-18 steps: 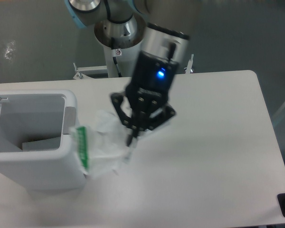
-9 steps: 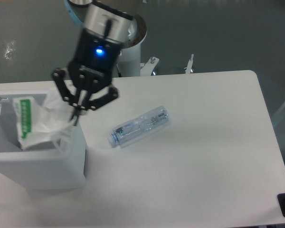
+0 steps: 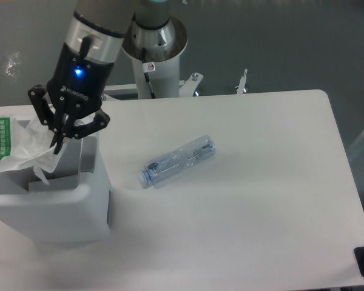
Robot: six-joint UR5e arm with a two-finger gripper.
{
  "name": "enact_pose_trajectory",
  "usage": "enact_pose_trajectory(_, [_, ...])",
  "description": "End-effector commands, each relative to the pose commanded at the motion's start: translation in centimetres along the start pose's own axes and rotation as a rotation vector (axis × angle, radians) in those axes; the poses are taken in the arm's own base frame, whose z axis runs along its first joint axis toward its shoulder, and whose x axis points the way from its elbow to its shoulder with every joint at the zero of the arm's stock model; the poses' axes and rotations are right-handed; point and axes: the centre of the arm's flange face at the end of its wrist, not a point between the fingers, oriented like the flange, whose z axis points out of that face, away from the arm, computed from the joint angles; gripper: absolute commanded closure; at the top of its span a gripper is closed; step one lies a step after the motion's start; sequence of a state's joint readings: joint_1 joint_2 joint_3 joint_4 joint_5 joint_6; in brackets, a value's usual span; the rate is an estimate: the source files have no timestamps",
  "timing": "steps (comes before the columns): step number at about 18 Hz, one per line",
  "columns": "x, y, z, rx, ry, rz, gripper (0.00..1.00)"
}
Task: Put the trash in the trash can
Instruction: 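Carry the plastic bag over the white bin and lower it in, then open the gripper to release the bag and withdraw upward, then move the gripper to the clear water bottle and lower it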
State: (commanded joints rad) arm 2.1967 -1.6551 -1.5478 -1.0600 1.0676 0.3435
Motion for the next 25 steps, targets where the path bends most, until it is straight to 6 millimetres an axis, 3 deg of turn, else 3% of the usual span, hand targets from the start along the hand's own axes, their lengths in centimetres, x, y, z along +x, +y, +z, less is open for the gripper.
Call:
enact_pose_trajectory(1, [-0.1,0.1,0.1,-0.004,-0.002,0.000,0.25])
enact_pose_trajectory(2, [-0.2,0.1,0.2,-0.007,-0.012,0.000,0.00])
enact_pose_trajectory(10, [-1.6,0.0,-0.9,-0.011,-0.085,-0.006,0.00])
enact_pose_trajectory(11, [-2.5,0.1,-1.2,-0.007,-0.095,-0.021,0.00])
enact_pose_trajectory(17, [-14.3,3.2,-4.6,0.005,-0.190,-0.144,0.00])
enact_pose_trajectory(19, [-16.7,4.1,-5.0,-0.002,-0.210,-0.150,0.00])
enact_pose_trajectory(21, [-20.0,5.7,-3.8,-0.038,-0.207,-0.143,0.00])
enact_pose_trajectory(25, [-21.8,8.4,-0.9,-0.140,-0.220,-0.113,0.00])
